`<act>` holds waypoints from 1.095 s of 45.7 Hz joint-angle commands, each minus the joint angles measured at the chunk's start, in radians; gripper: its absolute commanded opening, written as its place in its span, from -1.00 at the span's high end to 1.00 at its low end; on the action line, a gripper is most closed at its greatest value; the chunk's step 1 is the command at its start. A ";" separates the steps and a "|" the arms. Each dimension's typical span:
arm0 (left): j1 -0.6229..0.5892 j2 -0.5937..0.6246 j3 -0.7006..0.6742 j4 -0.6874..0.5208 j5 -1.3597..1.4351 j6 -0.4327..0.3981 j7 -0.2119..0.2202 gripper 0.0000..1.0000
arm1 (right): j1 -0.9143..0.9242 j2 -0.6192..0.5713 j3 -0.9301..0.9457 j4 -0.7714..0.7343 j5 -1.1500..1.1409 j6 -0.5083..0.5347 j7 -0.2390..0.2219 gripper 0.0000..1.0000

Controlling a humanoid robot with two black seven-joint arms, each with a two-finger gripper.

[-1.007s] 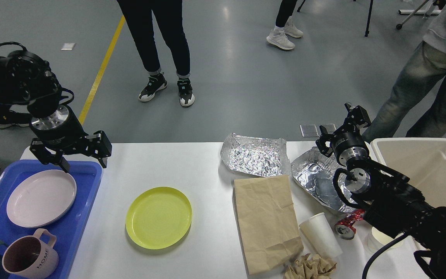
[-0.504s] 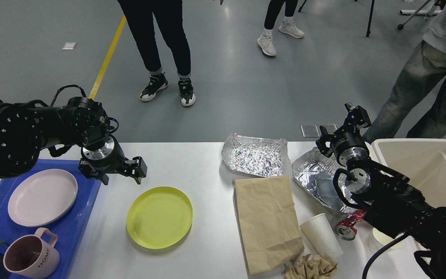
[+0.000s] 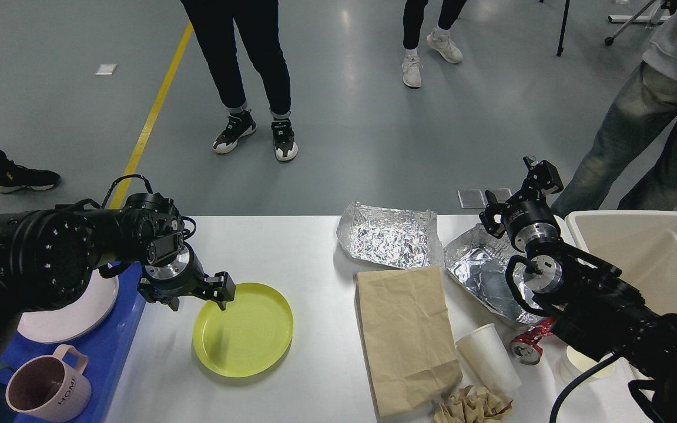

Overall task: Tidy desktop
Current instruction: 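Lower the left gripper to the yellow plate rim and grip it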

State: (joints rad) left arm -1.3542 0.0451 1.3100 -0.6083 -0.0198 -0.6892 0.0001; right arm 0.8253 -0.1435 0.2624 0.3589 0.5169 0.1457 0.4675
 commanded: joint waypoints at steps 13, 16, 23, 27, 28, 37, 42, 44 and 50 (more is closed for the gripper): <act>0.070 -0.001 -0.008 0.002 0.001 0.079 0.000 -0.80 | 0.000 0.001 0.000 0.000 0.000 0.000 0.000 -1.00; 0.078 -0.002 -0.008 0.012 0.001 0.100 0.000 -0.80 | 0.000 0.001 0.000 0.000 0.000 0.000 0.000 -1.00; 0.092 -0.004 -0.008 0.013 0.001 0.145 0.001 -0.80 | 0.000 0.001 0.000 0.000 0.000 0.000 0.000 -1.00; 0.092 -0.004 -0.009 0.013 0.001 0.149 0.000 -0.74 | 0.000 0.001 0.000 0.000 0.000 0.000 0.000 -1.00; 0.092 -0.004 -0.009 0.013 0.003 0.149 0.000 -0.73 | 0.000 -0.001 0.000 0.000 0.000 0.000 -0.001 -1.00; 0.098 -0.004 -0.040 0.012 0.003 0.126 0.007 -0.42 | 0.000 -0.001 0.000 0.000 0.000 0.000 0.000 -1.00; 0.098 -0.004 -0.044 0.010 0.001 0.122 0.058 -0.17 | 0.000 -0.001 0.000 0.000 0.000 0.002 0.000 -1.00; 0.099 -0.004 -0.051 0.010 0.000 0.122 0.078 -0.09 | 0.000 -0.001 0.000 0.000 0.000 0.002 0.000 -1.00; 0.110 -0.002 -0.075 0.010 0.000 0.131 0.098 -0.07 | 0.000 0.001 0.000 0.000 0.000 0.002 0.000 -1.00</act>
State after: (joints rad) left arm -1.2539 0.0414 1.2508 -0.5981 -0.0190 -0.5664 0.0838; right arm 0.8253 -0.1440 0.2622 0.3589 0.5170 0.1470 0.4677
